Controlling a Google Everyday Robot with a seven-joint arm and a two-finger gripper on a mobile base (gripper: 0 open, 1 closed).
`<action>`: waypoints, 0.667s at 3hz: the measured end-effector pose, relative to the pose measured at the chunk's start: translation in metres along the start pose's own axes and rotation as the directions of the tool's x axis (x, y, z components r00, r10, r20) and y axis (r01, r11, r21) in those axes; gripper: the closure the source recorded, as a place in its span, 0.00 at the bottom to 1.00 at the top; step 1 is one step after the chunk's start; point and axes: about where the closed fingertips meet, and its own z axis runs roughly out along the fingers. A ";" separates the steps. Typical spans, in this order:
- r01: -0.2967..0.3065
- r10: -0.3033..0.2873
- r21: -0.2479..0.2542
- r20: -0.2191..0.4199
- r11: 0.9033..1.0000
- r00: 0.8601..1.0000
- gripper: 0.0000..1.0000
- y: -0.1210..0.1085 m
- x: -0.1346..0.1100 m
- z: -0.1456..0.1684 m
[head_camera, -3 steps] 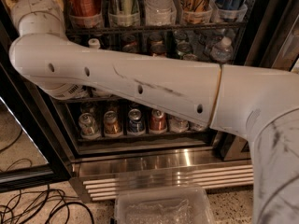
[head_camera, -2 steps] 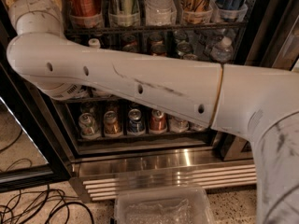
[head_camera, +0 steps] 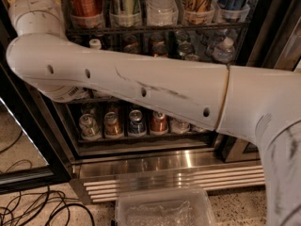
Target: Pick 7up can from top shelf of fridge
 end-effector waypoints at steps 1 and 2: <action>-0.036 0.036 0.021 0.017 0.999 0.999 1.00 -0.007 -0.017 -0.021; -0.095 0.094 0.027 0.043 0.995 0.995 1.00 -0.014 -0.037 -0.043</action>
Offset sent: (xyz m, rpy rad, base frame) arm -0.0710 -0.0454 0.0355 0.1910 0.0049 0.0238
